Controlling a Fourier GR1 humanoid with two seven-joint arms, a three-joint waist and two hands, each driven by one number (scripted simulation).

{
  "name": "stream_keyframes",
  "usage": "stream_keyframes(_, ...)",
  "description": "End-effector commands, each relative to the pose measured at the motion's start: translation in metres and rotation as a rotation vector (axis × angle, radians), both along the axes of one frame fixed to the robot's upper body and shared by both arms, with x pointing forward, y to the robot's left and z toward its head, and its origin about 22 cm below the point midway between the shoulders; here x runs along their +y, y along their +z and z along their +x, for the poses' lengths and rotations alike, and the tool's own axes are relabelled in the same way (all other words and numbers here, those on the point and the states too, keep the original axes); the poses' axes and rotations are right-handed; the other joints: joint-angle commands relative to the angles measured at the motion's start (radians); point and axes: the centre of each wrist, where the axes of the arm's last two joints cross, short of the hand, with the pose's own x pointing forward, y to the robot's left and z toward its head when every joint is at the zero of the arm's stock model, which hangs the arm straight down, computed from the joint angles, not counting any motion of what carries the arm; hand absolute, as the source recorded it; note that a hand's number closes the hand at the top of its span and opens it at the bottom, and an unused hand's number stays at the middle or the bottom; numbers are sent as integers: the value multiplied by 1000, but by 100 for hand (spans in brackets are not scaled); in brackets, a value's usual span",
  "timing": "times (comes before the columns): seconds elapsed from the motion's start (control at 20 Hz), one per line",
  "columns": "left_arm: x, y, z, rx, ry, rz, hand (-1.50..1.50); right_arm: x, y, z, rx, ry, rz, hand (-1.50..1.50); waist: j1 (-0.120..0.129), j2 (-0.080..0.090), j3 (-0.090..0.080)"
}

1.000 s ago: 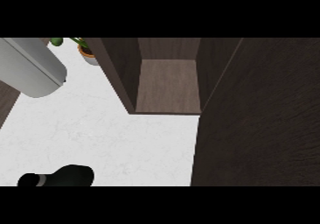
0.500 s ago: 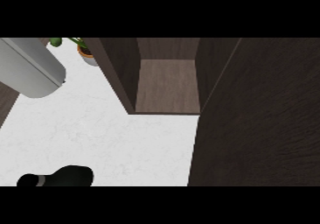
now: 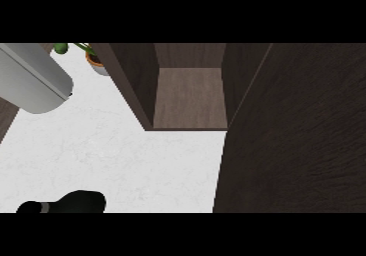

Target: Pick up the wine, place it into the cabinet and close the cabinet

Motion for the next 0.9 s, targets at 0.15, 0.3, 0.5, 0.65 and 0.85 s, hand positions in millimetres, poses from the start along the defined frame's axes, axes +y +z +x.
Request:
stream_keyframes(0.15,-24,-4,2,-24,65,47,-150,1,19,-25,-51,61,27,-150,-6,2,0)
stream_keyframes(0.3,-22,-7,0,-12,84,55,-150,-1,26,-24,-53,46,20,-150,-2,0,0)
stream_keyframes(0.5,-17,-43,10,17,91,65,-150,-9,29,-26,-47,40,16,-150,-9,1,-1)
stream_keyframes(0.65,-11,-37,12,27,108,93,-150,0,34,-43,-37,63,-2,-150,-13,-2,-1)
stream_keyframes(0.85,-3,-66,-5,87,96,110,-150,-2,33,-36,-47,35,19,-150,1,-2,-1)
